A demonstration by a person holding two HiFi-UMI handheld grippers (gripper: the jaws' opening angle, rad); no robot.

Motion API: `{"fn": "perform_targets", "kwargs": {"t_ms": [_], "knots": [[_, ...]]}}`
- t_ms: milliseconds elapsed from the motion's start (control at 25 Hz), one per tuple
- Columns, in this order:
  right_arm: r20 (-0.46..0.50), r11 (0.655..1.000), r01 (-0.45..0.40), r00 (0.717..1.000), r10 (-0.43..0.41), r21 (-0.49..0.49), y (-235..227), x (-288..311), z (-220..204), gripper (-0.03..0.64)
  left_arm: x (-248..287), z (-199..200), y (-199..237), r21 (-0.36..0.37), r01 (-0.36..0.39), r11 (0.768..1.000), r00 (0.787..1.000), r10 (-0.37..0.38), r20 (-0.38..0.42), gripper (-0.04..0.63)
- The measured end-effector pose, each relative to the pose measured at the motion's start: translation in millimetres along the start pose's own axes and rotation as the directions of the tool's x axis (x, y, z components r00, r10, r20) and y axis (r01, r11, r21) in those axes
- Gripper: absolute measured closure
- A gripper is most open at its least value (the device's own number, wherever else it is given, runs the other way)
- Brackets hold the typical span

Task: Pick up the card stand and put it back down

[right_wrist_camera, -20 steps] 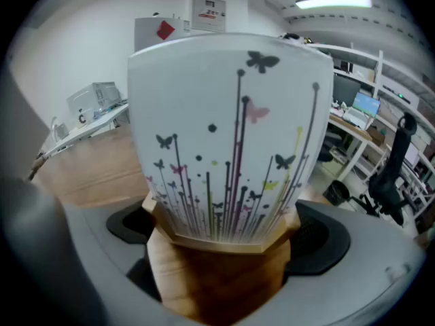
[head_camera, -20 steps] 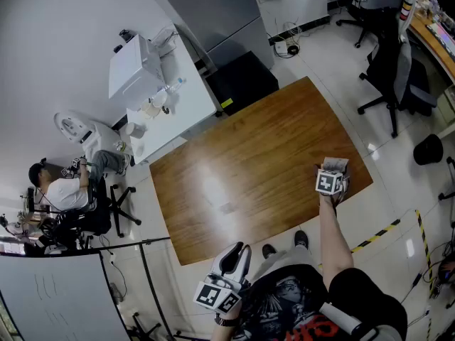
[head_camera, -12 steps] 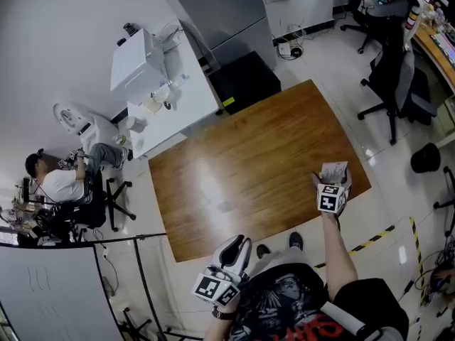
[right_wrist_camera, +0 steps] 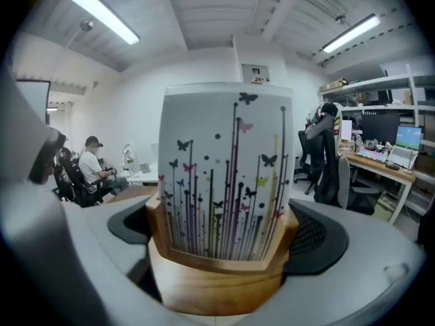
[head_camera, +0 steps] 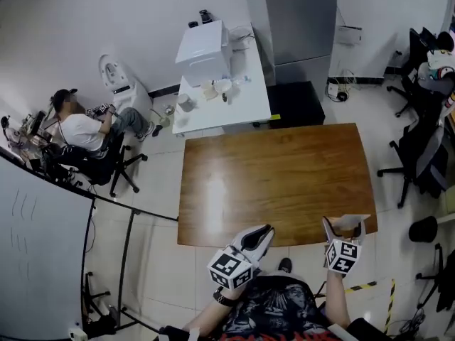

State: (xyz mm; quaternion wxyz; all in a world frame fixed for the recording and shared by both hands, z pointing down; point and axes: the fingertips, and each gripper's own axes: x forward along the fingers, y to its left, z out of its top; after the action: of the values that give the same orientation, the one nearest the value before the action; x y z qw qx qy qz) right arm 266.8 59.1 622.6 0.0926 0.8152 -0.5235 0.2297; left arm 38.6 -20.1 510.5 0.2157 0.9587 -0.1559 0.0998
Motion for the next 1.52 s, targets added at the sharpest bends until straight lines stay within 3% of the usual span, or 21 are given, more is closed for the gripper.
{"fn": "perform_targets", "kwargs": {"t_ms": [240, 440, 840, 1040, 1160, 1320, 1520], "knots": [[0.029, 1.000, 0.005, 1.000, -0.005, -0.022, 19, -26, 26, 0.051, -32, 6, 14, 0.042, -0.049, 0.998, 0.998, 0.048, 0.046, 0.592], [0.029, 0.999, 0.006, 1.000, -0.005, -0.033, 35, -31, 28, 0.051, -59, 11, 23, -0.013, -0.060, 0.998, 0.991, 0.061, 0.121, 0.592], [0.005, 0.995, -0.081, 0.997, 0.082, -0.063, 82, -26, 27, 0.052, -99, 3, 50, -0.059, -0.147, 0.987, 0.978, 0.154, 0.137, 0.592], [-0.006, 0.975, -0.199, 0.980, 0.200, -0.103, 146, -7, 28, 0.052, -132, -7, 73, -0.112, -0.206, 0.972, 0.964, 0.221, 0.148, 0.592], [-0.016, 0.945, -0.285, 0.958, 0.286, -0.158, 201, 18, 23, 0.052, -159, -11, 86, -0.157, -0.242, 0.958, 0.950, 0.267, 0.165, 0.592], [-0.043, 0.890, -0.392, 0.918, 0.393, -0.233, 276, 88, -10, 0.052, -186, -22, 103, -0.190, -0.302, 0.934, 0.932, 0.331, 0.145, 0.592], [-0.155, 0.845, -0.466, 0.885, 0.440, -0.263, 367, 190, -70, 0.052, -216, -49, 123, -0.236, -0.358, 0.903, 0.916, 0.389, 0.095, 0.592]]}}
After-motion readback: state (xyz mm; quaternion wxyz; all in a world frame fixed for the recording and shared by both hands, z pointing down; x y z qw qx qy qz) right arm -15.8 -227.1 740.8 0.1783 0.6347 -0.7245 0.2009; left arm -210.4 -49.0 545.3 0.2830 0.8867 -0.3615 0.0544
